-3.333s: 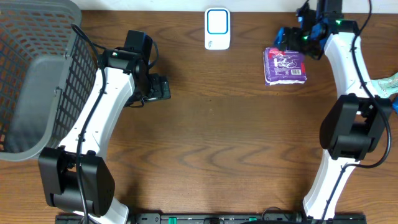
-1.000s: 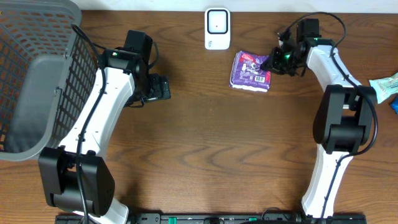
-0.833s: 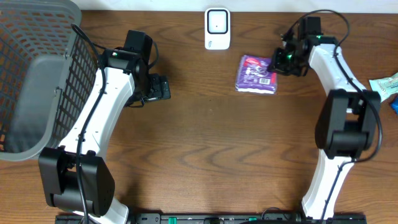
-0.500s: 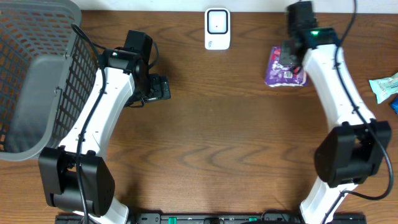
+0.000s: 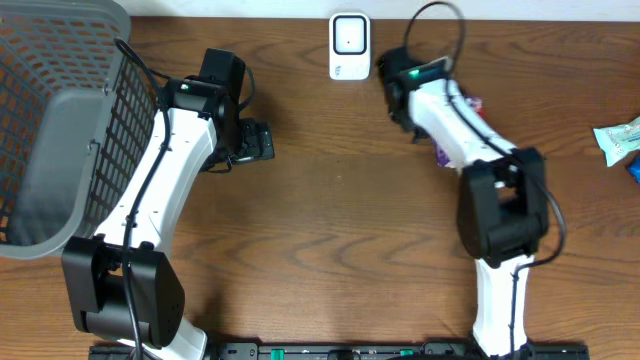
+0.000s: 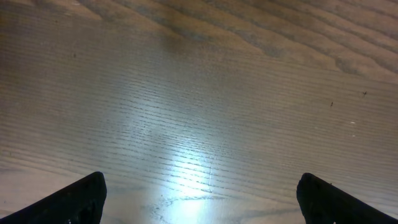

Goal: Scan the item barcode

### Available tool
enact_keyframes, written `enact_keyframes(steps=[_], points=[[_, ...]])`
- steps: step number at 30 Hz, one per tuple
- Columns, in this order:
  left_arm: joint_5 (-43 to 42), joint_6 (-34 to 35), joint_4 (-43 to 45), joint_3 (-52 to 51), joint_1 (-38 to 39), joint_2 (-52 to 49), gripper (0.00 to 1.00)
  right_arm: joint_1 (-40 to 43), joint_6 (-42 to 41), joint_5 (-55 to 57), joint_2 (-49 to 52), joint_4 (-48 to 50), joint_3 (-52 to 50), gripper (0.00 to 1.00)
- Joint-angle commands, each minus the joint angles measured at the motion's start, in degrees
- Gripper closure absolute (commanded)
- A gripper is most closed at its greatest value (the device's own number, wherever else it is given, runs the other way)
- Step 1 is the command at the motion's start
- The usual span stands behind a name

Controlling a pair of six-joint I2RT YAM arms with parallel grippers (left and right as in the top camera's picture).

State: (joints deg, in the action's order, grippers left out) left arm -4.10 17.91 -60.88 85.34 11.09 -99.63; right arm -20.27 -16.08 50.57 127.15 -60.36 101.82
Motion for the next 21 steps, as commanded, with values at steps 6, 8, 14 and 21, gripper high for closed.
enact_keyframes(steps=[6,8,14,21], points=[[0.7,-0.7,-0.1,-0.2,0.0,0.3,0.02,-11.3,-1.3,-9.1,0.7,3.5,0.0,0.38],[0.7,-0.7,-0.1,-0.1,0.0,0.3,0.02,-13.1,-1.3,-12.7,0.7,4.3,0.1,0.33],[0.7,-0.7,-0.1,-0.1,0.0,0.3,0.02,-13.1,-1.3,-22.2,0.7,2.6,4.0,0.16],[0.7,-0.7,-0.2,-0.2,0.0,0.3,0.02,-3.8,1.3,-36.6,0.7,-7.2,18.1,0.12]])
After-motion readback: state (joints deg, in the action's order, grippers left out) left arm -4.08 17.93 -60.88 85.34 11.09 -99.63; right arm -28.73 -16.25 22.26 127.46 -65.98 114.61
